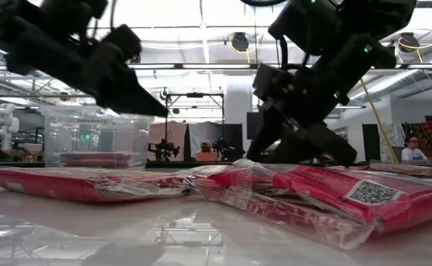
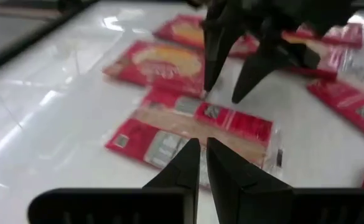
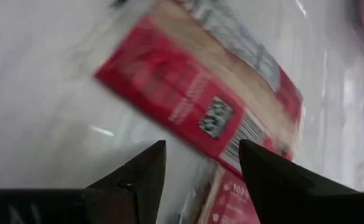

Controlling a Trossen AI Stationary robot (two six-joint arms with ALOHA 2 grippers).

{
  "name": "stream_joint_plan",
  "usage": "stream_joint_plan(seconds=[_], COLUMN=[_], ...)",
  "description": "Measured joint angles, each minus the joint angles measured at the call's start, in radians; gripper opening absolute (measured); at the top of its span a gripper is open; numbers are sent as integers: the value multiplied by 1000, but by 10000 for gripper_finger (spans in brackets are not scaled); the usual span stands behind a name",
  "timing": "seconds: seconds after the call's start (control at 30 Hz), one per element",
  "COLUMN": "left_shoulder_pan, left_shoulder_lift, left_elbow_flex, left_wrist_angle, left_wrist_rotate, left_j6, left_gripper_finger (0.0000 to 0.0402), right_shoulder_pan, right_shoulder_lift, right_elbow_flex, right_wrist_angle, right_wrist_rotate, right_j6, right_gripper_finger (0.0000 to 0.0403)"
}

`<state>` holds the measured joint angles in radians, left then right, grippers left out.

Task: Sort popcorn bags into baskets
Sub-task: Put the red popcorn bag into the transparent container

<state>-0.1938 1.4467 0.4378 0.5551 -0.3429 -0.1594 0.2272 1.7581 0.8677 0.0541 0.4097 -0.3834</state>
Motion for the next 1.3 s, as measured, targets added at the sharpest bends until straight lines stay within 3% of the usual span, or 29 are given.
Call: stream_joint_plan(seconds=[0.27, 0.6, 0.97, 1.2, 1.3], left_shoulder_pan=[94, 207, 228, 228, 228], left_shoulder_lift=[205, 371, 397, 397, 398], left_elbow_flex=[114, 131, 133, 133, 132], left_wrist_angle=[-3, 86, 105, 102, 102], left_wrist_rotate=[47, 247, 281, 280, 279], left_j6=[27, 54, 55, 51, 44], left_gripper_finger=[33, 33, 33, 32, 32], right_shoulder_pan=[0, -57, -85, -85, -84], right_shoulder_lift=[5, 4, 23, 76, 84], right_elbow_flex=[0, 0, 1, 1, 0], right_wrist_angle=[31, 65, 70, 160, 206], right_wrist_rotate=[-26, -153, -292, -303, -308], right_j6=[-257, -364, -521, -554, -562], right_gripper_finger=[196, 196, 196, 194, 175])
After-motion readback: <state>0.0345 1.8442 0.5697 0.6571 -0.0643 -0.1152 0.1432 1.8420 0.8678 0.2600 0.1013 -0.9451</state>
